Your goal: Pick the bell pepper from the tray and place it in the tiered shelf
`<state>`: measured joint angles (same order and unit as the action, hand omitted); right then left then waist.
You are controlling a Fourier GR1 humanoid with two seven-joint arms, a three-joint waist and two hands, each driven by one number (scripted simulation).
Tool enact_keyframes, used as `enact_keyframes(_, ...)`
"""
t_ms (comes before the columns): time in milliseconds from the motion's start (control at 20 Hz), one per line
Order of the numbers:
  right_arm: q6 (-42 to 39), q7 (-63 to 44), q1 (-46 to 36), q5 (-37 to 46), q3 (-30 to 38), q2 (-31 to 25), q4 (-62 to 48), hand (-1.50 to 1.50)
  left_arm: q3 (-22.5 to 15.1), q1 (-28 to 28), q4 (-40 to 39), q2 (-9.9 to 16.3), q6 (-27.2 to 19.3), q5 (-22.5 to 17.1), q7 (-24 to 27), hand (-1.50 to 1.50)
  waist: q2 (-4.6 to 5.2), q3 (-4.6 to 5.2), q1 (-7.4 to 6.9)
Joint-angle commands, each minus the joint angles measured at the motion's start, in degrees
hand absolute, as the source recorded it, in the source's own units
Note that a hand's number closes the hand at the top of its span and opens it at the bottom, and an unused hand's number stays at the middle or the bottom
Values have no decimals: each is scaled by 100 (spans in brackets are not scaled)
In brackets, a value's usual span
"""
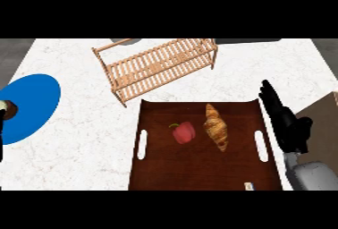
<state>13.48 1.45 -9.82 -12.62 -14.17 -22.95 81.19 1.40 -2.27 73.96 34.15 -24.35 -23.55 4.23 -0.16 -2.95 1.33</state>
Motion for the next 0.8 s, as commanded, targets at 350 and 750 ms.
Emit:
enact_keyframes(350,-960,84,-2053,571,-1485,1209,-257,-150,-1288,-750,1349,-672,392,208,-413,0,55,285,-445)
enact_keyframes(750,-3866,516,-3105,-771,-1058,488,-357,-150,-1492,-588,1383,-953,61,542,-389,0,35,295,-242)
